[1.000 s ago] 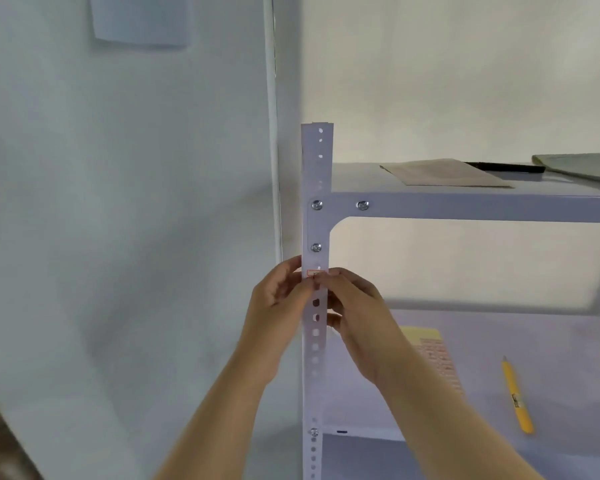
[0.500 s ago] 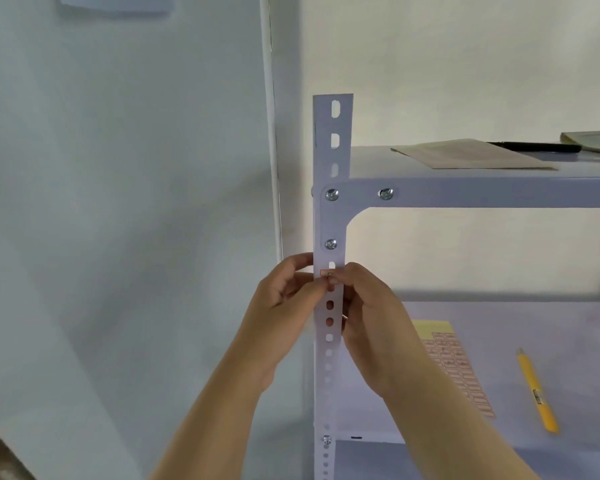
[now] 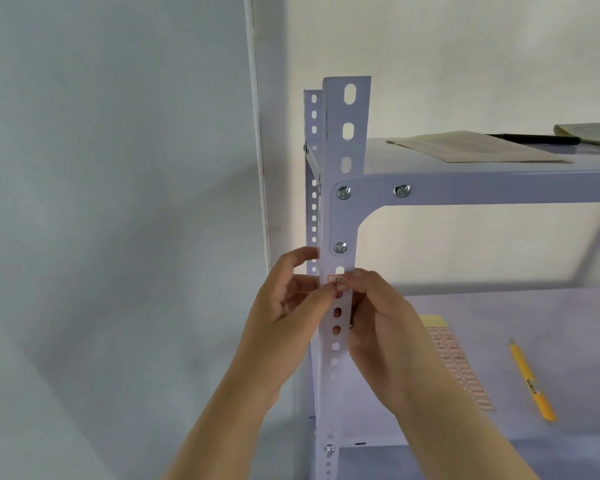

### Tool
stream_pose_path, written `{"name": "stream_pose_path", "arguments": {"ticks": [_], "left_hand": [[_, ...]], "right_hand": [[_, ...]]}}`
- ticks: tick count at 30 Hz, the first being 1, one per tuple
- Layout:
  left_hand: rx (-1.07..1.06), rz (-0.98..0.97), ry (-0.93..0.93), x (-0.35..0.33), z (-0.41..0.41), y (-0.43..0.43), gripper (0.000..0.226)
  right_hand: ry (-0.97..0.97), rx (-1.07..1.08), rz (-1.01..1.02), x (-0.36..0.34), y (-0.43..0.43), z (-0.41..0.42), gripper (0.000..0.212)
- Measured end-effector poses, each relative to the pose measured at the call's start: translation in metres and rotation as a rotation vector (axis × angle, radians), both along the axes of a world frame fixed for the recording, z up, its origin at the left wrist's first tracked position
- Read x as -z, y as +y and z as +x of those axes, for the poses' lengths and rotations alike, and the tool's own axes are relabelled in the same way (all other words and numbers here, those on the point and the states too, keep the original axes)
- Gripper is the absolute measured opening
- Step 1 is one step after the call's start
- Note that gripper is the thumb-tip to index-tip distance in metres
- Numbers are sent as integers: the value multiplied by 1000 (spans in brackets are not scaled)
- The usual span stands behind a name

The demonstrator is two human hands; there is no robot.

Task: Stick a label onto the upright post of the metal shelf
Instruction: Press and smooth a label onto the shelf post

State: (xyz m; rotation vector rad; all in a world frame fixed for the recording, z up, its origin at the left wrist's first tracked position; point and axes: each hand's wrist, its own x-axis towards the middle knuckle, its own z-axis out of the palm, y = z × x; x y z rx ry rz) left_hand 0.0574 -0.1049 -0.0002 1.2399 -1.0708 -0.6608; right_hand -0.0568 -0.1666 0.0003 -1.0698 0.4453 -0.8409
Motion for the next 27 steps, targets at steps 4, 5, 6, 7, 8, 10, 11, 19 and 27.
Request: {"name": "stream_pose_path", "arguments": {"ticks": [4, 5, 6, 7, 8, 10, 11, 19, 27], "left_hand": [[-2, -14, 8, 1, 0, -1, 36], [-5, -22, 11, 1, -1, -1, 36], [-8, -29, 14, 1, -1, -1, 36], [-10, -34, 17, 1, -1, -1, 36], [-10, -39, 19, 1, -1, -1, 35], [-6, -40, 15, 2, -1, -1, 35], [-2, -39, 13, 3, -1, -1, 35], [11, -55, 36, 2, -2, -2, 36], [5, -45, 24, 5, 1, -2, 38]], "right_hand": [[-32, -29, 46, -3, 0, 1, 21], [-37, -43, 51, -4, 0, 1, 22], [-38, -52, 57, -5, 0, 1, 22], [-35, -55, 60, -6, 0, 1, 23], [-31, -57, 61, -6, 0, 1, 23], [-27, -59, 63, -7, -1, 1, 23], [-24, -56, 66, -7, -1, 1, 23], [-39, -41, 71, -6, -1, 2, 27], [-37, -39, 81, -5, -1, 3, 35]]}}
